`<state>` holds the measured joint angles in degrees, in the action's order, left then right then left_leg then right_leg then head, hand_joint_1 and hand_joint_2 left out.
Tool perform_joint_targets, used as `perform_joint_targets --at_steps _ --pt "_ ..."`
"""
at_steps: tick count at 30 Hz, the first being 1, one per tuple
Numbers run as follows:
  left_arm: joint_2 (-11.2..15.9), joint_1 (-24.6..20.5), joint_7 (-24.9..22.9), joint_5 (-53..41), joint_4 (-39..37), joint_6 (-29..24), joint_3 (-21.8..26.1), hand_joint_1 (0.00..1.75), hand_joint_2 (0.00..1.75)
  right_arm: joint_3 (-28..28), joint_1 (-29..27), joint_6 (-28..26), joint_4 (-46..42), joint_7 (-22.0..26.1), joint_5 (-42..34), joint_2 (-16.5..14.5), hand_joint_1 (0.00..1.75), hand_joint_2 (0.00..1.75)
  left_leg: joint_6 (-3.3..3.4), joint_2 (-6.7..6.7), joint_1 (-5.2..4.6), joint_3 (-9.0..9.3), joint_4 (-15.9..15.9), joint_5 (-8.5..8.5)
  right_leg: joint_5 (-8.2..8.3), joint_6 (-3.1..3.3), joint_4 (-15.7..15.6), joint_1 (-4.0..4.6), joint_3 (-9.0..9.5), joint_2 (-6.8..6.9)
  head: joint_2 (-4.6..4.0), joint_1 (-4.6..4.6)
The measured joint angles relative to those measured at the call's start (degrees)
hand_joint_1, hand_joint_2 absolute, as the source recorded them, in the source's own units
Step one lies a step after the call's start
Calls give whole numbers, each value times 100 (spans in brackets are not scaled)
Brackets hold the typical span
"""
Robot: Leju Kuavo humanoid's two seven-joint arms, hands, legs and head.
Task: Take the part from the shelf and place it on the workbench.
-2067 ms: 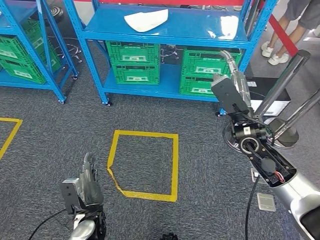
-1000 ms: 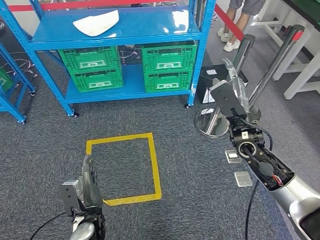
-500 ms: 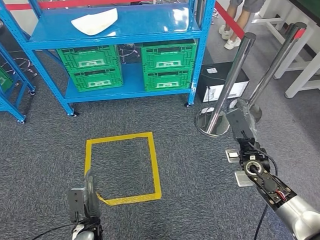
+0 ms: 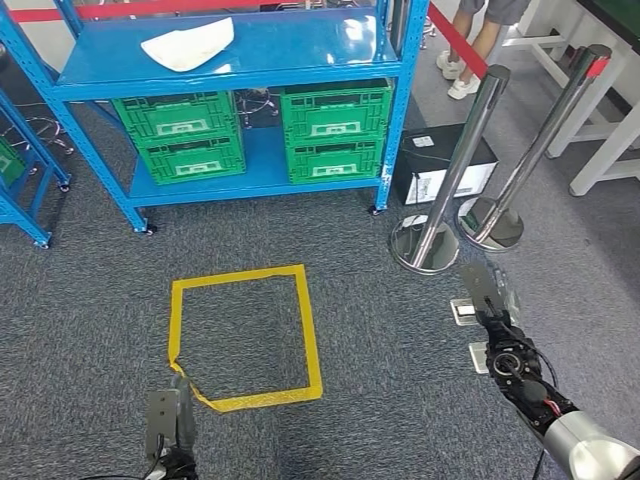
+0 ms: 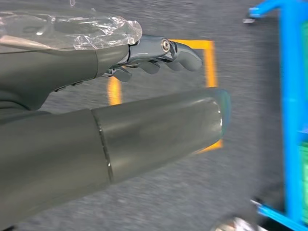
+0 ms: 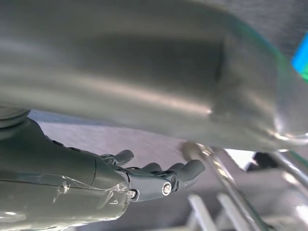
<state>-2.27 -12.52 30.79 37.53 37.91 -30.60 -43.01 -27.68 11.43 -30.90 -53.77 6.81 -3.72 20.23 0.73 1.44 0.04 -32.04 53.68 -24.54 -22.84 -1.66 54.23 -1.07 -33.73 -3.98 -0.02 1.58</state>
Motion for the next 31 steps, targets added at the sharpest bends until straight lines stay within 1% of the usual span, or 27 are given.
perform_joint_targets --at_steps 3,4,8,12,18,22,27,31 --pt "-21 38 -239 28 -336 0 -42 0 0 -44 -25 142 404 4 -150 -114 0 175 -1 0 0 1 -1 -1 -5 5 0 0 1 0 0 0" --pt "-28 51 -315 28 -461 0 -71 0 0 -59 -28 197 565 -2 -198 -160 0 175 -3 0 0 2 -1 -2 -6 4 0 0 1 0 0 2" --pt "-42 144 -687 32 -872 84 -179 0 175 -132 -72 434 1152 -74 -327 -349 0 175 -8 1 0 4 -3 -6 -9 2 0 0 1 0 0 2" --pt "-46 247 -1213 -26 -1191 325 -322 0 175 -277 -104 576 1694 -308 -340 -525 0 175 -14 1 1 8 -7 -10 -15 4 0 1 2 0 0 -2" --pt "-54 348 -1783 -247 -1498 470 -571 0 175 -469 -254 726 2335 -623 -358 -720 0 175 -20 1 1 18 -10 -16 -27 11 0 1 12 1 0 -1" --pt "-55 398 -2001 -287 -1658 506 -714 0 175 -600 -392 815 2664 -742 -358 -824 0 175 -22 1 1 26 -12 -20 -31 14 0 2 19 1 0 -2" --pt "-35 441 -2394 -285 -1838 546 -868 0 175 -740 -472 1141 2975 -905 -406 -922 0 175 -26 1 1 37 -14 -23 -34 13 0 2 28 0 0 -4" --pt "13 487 -2552 -282 -1931 544 -953 0 175 -805 -531 1279 3116 -964 -522 -976 0 175 -30 1 1 43 -16 -27 -36 11 0 2 32 0 0 -5"
